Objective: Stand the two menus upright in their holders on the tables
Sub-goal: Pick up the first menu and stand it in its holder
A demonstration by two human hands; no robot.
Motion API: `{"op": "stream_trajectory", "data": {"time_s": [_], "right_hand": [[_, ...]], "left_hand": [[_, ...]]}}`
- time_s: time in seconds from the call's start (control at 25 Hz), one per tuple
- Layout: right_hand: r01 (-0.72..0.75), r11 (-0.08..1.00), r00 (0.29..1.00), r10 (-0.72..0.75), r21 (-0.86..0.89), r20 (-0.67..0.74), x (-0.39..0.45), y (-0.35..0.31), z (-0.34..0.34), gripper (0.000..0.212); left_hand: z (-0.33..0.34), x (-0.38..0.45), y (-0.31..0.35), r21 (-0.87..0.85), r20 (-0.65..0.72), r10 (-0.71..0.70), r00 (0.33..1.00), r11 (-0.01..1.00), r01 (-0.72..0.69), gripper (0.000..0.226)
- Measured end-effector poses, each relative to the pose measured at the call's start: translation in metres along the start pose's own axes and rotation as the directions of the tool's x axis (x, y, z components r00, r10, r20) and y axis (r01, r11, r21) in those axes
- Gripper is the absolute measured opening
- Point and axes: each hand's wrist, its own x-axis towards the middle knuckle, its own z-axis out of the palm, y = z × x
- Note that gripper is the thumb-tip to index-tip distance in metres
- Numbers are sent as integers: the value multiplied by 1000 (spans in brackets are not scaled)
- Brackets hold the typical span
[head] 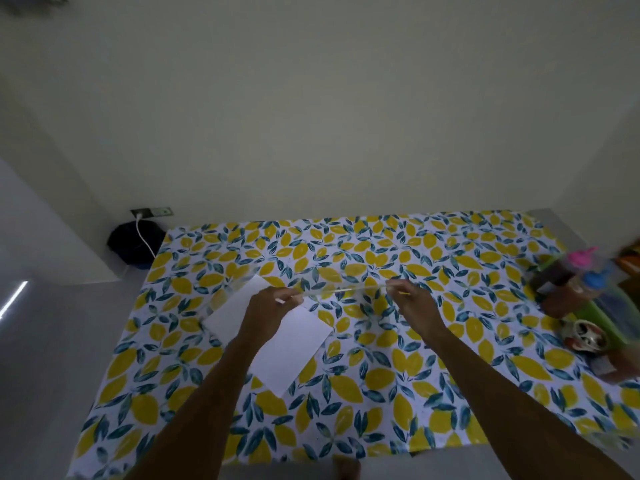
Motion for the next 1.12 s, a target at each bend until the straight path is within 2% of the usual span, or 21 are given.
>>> {"op": "stream_trajectory", "data": {"time_s": [0.08, 0.16, 0.28, 0.4, 0.52, 0.64, 1.0, 1.12], "right_hand": [[74, 996, 997, -75, -55, -12, 30, -12, -1, 14], [124, 988, 992, -125, -94, -11, 64, -17, 2, 14], [170, 975, 985, -172, -145, -5, 107, -21, 8, 21], [228, 965, 973, -230, -133, 1, 138, -18, 13, 21], [223, 963, 972, -231, -152, -36, 159, -14, 21, 17], [231, 958, 968, -244, -172, -59, 172, -12, 29, 17], [206, 970, 964, -223, -126, -146, 183, 8, 55, 21], [170, 979, 972, -186, -112, -145, 181, 12, 61, 21]], "left_hand": [[-8, 28, 10, 158, -32, 69, 997, 985, -64, 23], [-14, 54, 16, 203, -66, 113, 991, 974, -98, 33], [-18, 85, 26, 185, -122, 42, 992, 983, -19, 30], [-8, 110, 37, 68, -221, -57, 974, 995, 74, 20], [2, 131, 33, 58, -306, -58, 950, 995, 80, 20], [7, 148, 25, -36, -306, -137, 942, 991, 132, 18], [23, 159, 13, -37, -349, -90, 933, 996, 82, 21], [27, 160, 7, -50, -337, -116, 934, 993, 105, 22]]}}
